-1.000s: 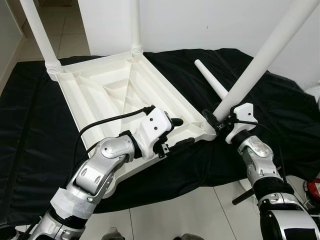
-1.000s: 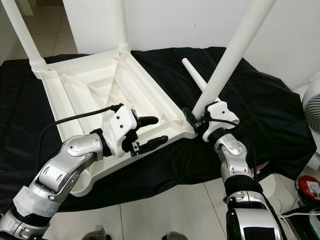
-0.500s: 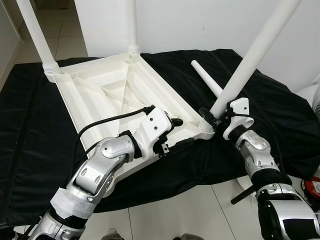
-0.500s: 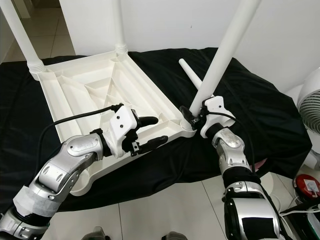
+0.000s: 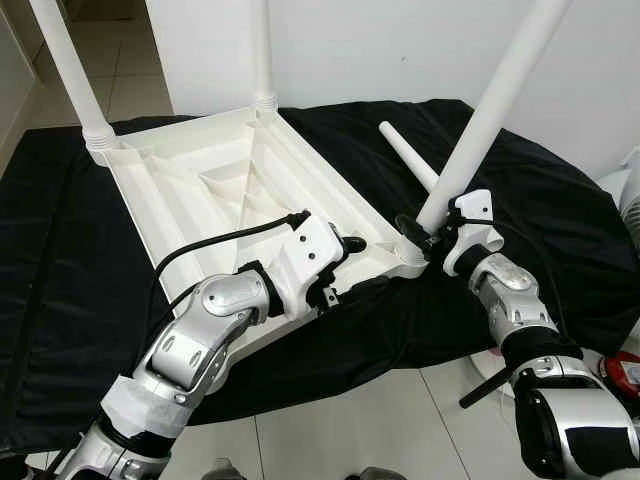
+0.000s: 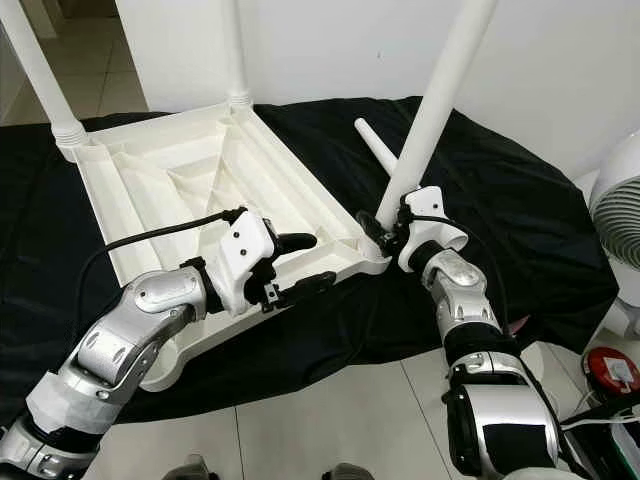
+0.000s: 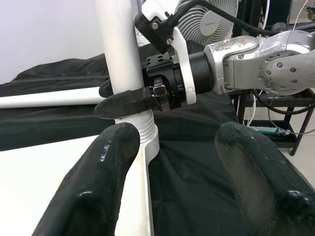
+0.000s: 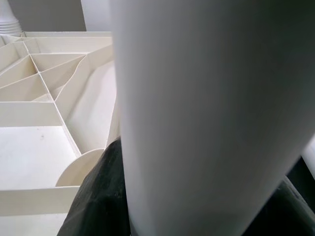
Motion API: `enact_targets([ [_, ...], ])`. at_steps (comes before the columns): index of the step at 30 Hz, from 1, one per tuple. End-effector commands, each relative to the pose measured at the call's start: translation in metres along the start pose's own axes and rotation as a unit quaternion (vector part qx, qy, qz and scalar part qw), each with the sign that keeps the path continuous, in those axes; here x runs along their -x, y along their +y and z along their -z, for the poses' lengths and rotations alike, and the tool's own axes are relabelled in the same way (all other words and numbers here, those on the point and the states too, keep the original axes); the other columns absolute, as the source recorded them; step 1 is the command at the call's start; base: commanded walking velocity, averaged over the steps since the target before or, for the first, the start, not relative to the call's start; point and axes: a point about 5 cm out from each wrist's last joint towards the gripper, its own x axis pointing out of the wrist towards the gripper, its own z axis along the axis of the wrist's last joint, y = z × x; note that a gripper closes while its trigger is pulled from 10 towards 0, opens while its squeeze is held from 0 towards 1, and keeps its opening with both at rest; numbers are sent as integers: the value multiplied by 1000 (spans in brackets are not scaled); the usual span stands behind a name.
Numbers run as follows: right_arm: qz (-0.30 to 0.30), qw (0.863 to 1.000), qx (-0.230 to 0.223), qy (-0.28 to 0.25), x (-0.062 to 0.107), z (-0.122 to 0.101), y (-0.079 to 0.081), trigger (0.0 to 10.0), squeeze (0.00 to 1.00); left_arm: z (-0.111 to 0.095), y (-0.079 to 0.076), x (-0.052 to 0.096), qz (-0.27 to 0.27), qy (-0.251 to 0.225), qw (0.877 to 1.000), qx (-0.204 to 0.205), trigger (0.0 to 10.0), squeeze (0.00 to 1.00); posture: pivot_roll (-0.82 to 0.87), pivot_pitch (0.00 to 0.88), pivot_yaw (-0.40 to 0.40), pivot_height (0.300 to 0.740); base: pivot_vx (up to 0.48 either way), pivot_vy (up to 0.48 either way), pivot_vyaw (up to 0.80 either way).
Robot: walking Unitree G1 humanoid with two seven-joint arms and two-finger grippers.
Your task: Building children table
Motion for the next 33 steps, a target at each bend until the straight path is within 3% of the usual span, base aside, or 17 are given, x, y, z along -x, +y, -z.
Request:
enact_targets([
  [1,9,993,-42,106,14,45,6,10000,0,-3,-2,0,9,-4,1000,0,10000,0,45,13,-10,740,0,0,0],
  [19,94,992,-62,63,-4,42,28,10000,0,-2,-4,-1,11,-5,1000,4,10000,0,46,2,-23,740,0,0,0],
  [24,152,983,-90,48,-12,39,37,10000,0,-2,-5,-1,12,-6,1000,7,10000,0,46,0,-27,740,0,0,0],
  [31,203,974,-82,54,-14,40,37,10000,0,-2,-6,-2,14,-7,1000,9,10000,0,43,0,-28,740,0,0,0],
  [33,238,965,-91,62,-18,42,41,10000,0,-2,-6,-2,14,-7,1000,9,10000,0,44,0,-30,740,0,0,0],
])
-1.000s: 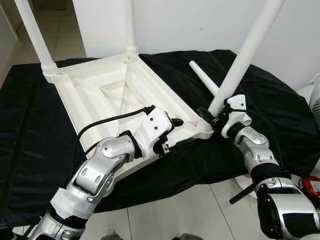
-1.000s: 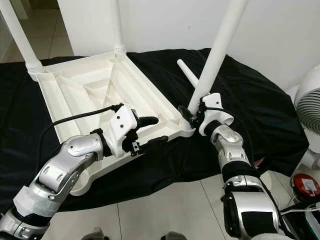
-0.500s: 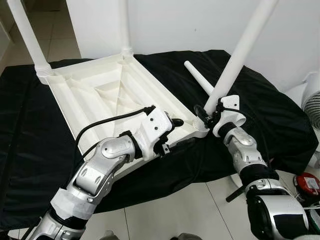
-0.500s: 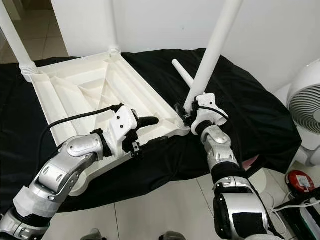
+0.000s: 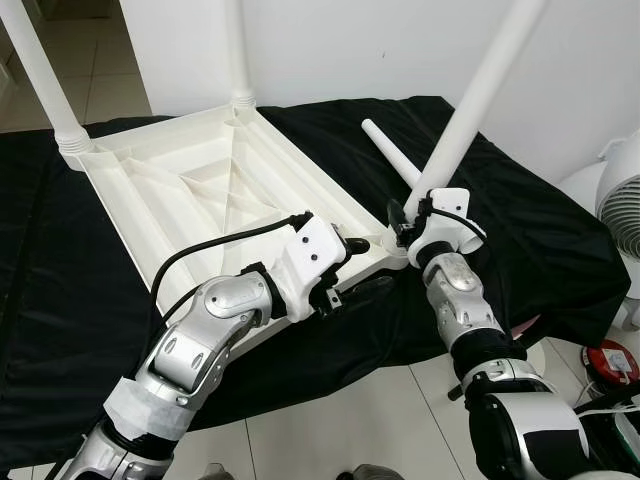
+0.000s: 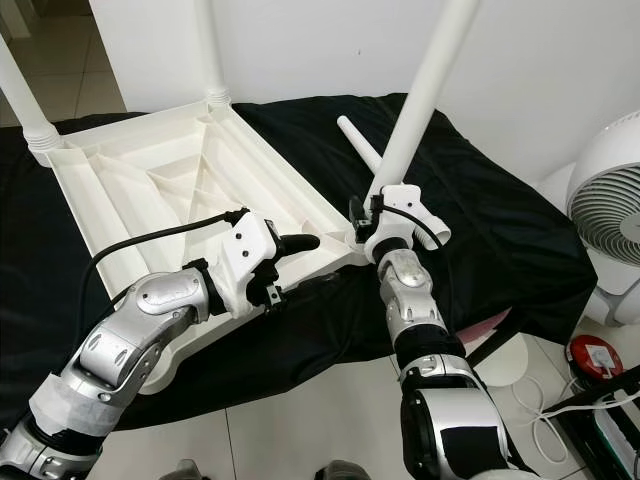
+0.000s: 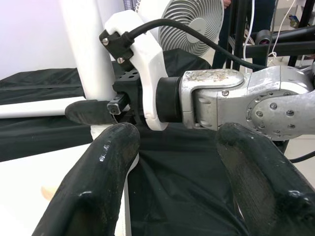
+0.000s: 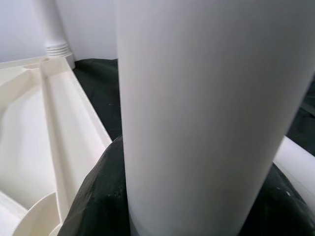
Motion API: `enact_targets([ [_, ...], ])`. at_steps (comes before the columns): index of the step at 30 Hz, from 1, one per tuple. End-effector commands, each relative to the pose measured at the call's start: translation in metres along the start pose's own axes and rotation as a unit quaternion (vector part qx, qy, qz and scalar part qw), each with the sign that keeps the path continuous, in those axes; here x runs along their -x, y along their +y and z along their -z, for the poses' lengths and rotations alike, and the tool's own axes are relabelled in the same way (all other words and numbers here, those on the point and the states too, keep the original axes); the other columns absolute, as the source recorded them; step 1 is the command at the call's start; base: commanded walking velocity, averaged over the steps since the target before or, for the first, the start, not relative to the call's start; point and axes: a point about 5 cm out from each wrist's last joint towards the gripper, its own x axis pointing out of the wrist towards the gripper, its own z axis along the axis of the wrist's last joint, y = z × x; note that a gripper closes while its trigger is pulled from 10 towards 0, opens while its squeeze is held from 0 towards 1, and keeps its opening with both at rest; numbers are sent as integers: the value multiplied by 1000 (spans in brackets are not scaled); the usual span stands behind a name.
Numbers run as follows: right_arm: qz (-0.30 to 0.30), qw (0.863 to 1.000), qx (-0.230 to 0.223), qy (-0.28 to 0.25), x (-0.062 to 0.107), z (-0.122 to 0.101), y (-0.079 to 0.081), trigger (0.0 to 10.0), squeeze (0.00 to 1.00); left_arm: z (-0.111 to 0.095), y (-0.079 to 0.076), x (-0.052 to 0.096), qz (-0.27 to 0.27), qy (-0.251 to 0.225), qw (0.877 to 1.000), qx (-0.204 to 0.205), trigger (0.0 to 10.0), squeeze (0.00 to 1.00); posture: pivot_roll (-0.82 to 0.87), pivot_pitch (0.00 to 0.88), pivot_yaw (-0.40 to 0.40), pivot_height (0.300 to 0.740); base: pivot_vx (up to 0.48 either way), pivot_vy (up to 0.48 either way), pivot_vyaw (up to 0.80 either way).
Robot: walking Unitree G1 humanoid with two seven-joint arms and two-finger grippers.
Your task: Building children table
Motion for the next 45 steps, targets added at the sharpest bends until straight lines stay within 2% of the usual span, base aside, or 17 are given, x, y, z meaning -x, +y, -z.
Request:
enact_targets([
  [1,44,994,-11,98,14,42,-3,10000,0,-1,-3,-1,12,-1,1000,4,10000,0,44,0,-30,740,0,0,0],
  [5,93,991,-17,94,11,38,8,10000,0,-1,-3,-1,12,-2,1000,4,10000,0,46,0,-31,740,0,0,0],
  [12,132,989,-3,59,12,31,19,10000,0,-1,-3,-1,10,-2,1000,4,10000,0,48,0,-35,740,0,0,0],
  [18,158,987,0,41,16,28,20,10000,0,-1,-4,-1,9,-3,1000,5,10000,0,48,0,-38,740,0,0,0],
  [23,198,980,-5,-10,22,19,19,10000,0,0,-4,-1,7,-3,1000,7,10000,0,44,0,-37,740,0,0,0],
  [30,199,980,-4,-22,23,16,25,10000,0,-1,-2,-2,5,-4,1000,6,10000,0,42,0,-34,740,0,0,0],
  [36,199,979,-6,-34,23,12,24,10000,0,-2,-1,-3,3,-5,1000,6,10000,0,41,0,-37,740,0,0,0],
  [37,194,980,-15,-43,25,11,25,10000,1000,-2,-1,-3,2,-6,1000,6,10000,0,40,0,-38,740,0,0,0],
  [45,170,982,-15,-84,27,1,29,10000,1000,-2,-1,-5,1,-10,1000,7,10000,0,36,0,-43,740,0,0,0],
])
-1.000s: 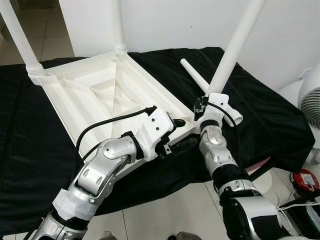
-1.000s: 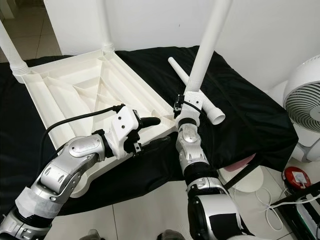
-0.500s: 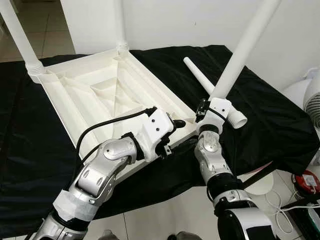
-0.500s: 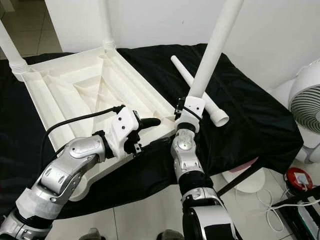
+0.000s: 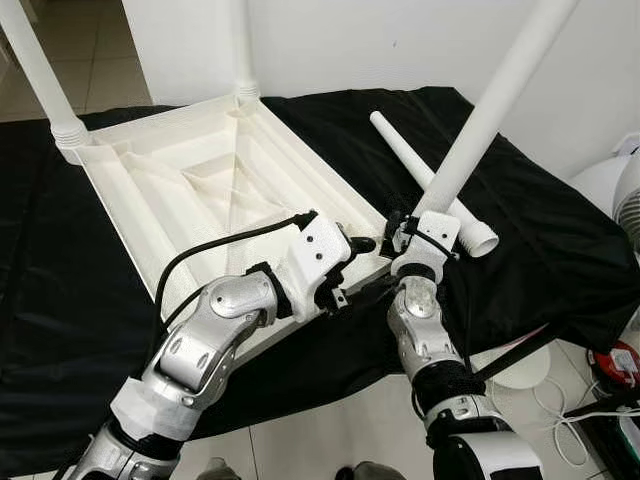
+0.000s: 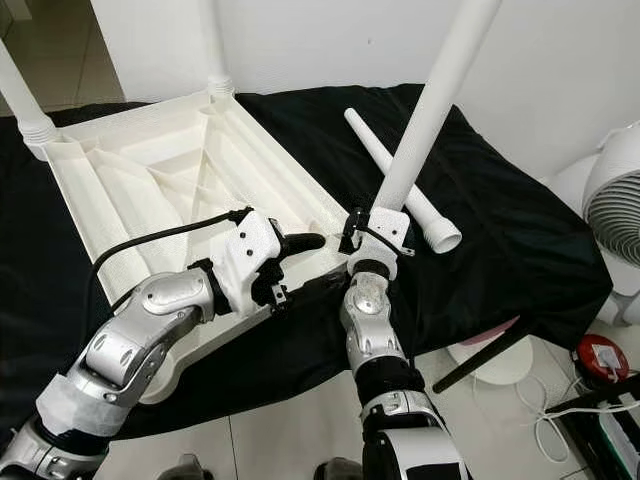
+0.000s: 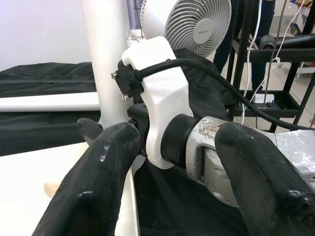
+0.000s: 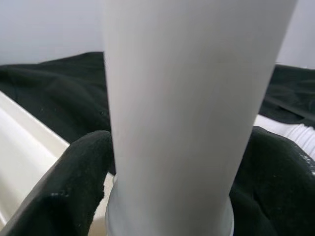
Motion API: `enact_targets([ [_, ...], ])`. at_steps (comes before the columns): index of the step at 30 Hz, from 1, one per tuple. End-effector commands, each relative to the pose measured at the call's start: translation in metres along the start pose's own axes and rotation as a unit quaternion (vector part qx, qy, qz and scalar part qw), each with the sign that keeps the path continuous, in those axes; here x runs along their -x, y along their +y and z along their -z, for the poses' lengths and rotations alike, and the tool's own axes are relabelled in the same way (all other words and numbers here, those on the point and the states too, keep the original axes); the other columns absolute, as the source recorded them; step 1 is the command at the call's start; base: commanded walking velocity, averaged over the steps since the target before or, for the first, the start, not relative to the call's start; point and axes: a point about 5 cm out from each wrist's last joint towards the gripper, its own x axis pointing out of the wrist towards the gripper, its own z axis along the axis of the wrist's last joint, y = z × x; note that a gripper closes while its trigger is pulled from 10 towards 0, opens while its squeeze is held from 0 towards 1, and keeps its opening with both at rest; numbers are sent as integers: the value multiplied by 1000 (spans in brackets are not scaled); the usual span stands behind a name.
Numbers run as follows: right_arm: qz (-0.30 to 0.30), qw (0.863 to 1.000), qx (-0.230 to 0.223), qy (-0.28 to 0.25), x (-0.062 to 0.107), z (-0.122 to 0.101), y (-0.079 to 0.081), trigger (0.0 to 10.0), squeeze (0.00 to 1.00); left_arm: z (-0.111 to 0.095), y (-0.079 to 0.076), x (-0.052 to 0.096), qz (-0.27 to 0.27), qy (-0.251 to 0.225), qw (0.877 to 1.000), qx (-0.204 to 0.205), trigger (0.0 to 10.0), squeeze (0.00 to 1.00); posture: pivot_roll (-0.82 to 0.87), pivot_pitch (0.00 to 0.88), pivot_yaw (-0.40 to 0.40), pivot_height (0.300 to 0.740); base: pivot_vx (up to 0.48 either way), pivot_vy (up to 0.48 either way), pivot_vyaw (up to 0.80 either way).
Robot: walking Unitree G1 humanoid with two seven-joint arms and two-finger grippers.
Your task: Building children table
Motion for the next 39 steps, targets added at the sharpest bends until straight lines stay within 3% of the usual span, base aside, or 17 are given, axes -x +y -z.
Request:
enact_targets([
  [1,-12,1000,-4,-19,-1,-6,0,10000,1000,1,1,-1,-1,2,1000,2,10000,0,35,0,-43,740,0,0,0],
  [6,-26,999,2,-23,-3,-7,-1,10000,1000,1,0,-1,-1,1,1000,3,10000,0,33,0,-43,740,0,0,0],
  [7,-39,999,5,-22,-5,-8,-4,10000,0,1,0,-2,-1,1,1000,3,10000,0,32,0,-44,740,0,0,0],
  [13,-88,996,2,-21,-12,-10,-17,10000,0,0,0,-2,-2,0,1000,4,10000,0,30,0,-44,740,0,0,0],
  [15,-144,989,18,-24,-15,-12,-28,10000,0,0,0,-2,-1,0,1000,2,10000,0,30,0,-42,740,0,0,0],
  [16,-144,989,18,-24,-15,-12,-28,10000,0,0,0,-2,-1,0,1000,2,10000,0,30,0,-42,740,0,0,0],
  [19,-213,976,48,-24,-15,-14,-42,10000,0,-1,0,-1,-1,0,1000,1,10000,0,34,0,-41,740,0,0,0],
  [21,-219,974,51,-25,-15,-14,-44,10000,0,-1,1,-1,-1,0,1000,0,10000,0,34,0,-41,740,0,0,0],
  [23,-265,962,65,-18,-17,-16,-60,10000,0,-1,0,0,-2,1,1000,0,10000,0,34,0,-38,740,0,0,0],
  [27,-319,945,65,-2,-17,-17,-70,10000,0,-1,0,0,-1,0,1000,0,10000,0,33,0,-34,740,0,0,0],
  [31,-375,924,72,13,-17,-18,-74,10000,0,-1,0,-1,1,0,1000,1,10000,0,32,0,-34,740,0,0,0],
  [34,-381,921,77,13,-17,-18,-75,10000,0,-1,0,-1,1,-1,1000,1,10000,0,32,0,-34,740,0,0,0],
  [38,-410,907,97,18,-23,-21,-72,10000,0,-1,0,-2,3,-1,1000,2,10000,0,26,0,-23,740,0,0,0],
  [39,-416,904,93,24,-27,-22,-71,3490,0,-2,0,-2,4,-1,1000,2,10000,0,26,0,-23,740,0,0,0],
])
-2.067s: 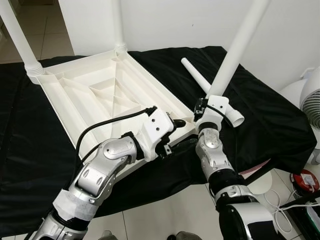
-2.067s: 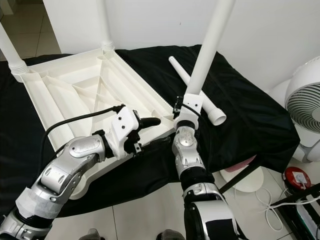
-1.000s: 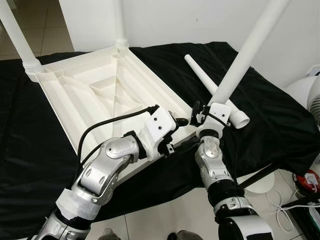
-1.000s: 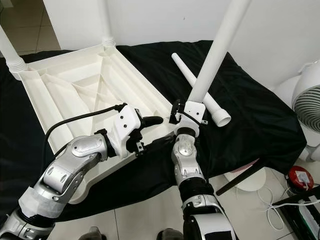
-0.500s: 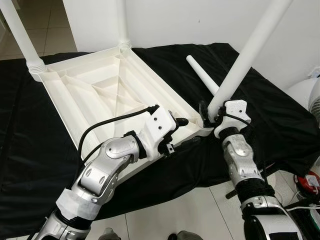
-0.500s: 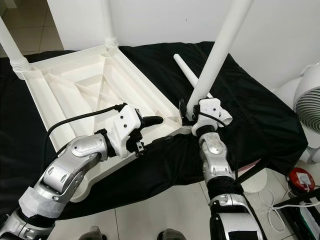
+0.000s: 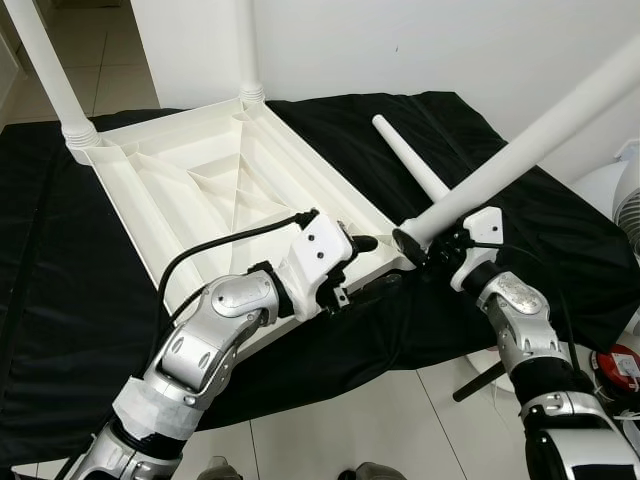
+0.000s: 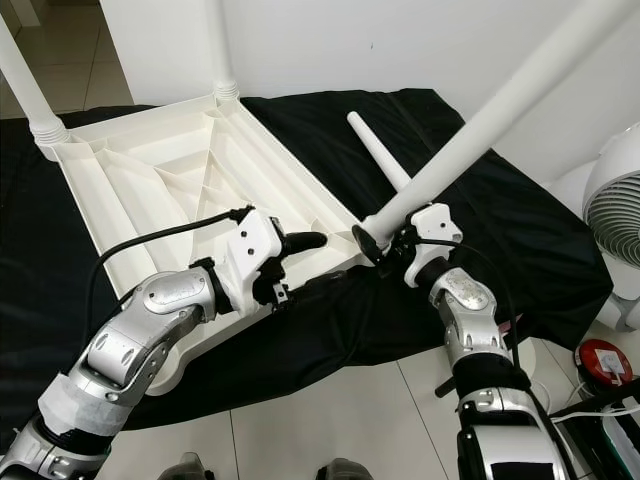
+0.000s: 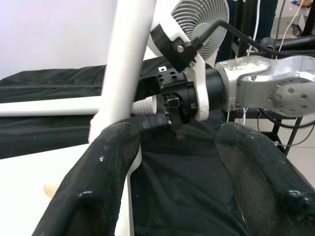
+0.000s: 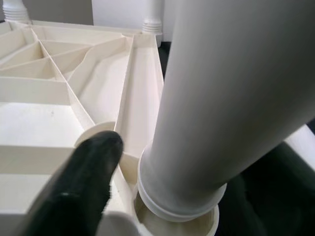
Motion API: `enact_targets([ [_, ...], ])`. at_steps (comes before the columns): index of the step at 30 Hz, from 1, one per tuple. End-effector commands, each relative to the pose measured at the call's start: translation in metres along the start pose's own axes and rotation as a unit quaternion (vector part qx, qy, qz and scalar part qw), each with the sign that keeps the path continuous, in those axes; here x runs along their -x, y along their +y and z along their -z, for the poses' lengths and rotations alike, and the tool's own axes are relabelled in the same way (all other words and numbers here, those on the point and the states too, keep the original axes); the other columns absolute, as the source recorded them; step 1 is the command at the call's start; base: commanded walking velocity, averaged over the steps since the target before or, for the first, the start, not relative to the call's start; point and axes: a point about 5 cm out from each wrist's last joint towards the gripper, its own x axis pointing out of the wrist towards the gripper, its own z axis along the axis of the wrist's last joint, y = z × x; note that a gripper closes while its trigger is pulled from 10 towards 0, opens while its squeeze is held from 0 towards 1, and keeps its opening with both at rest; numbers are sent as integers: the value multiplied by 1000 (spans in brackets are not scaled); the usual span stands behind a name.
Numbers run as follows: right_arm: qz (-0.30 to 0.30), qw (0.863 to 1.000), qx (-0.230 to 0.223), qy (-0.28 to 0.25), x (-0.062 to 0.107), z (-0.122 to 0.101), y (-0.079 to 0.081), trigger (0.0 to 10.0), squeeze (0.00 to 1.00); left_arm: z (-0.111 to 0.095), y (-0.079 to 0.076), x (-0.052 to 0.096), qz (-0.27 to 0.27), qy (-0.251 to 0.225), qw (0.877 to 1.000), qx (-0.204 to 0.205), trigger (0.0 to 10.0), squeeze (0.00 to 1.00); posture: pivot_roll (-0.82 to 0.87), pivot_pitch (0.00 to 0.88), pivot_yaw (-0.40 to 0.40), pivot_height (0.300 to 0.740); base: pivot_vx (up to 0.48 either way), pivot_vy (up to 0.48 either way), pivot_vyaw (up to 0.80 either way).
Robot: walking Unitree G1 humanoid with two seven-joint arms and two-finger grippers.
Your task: Building children table
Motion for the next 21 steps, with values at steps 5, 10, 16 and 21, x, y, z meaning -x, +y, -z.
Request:
enact_targets([
  [5,-30,999,-9,8,-10,-4,-6,0,0,-2,0,-2,6,1,1000,-1,10000,0,27,0,-18,740,0,0,0],
  [10,-37,999,-8,5,-12,-4,-4,0,0,-2,1,-1,5,2,1000,-2,10000,0,35,0,-17,740,0,0,0],
  [16,-38,999,-14,3,-13,-3,-3,0,0,-2,1,0,3,3,1000,-1,10000,0,38,0,-15,740,0,0,0],
  [21,-40,999,-19,3,-13,-1,-4,0,0,-2,1,0,3,4,1000,-1,10000,0,38,0,-13,740,0,0,0],
])
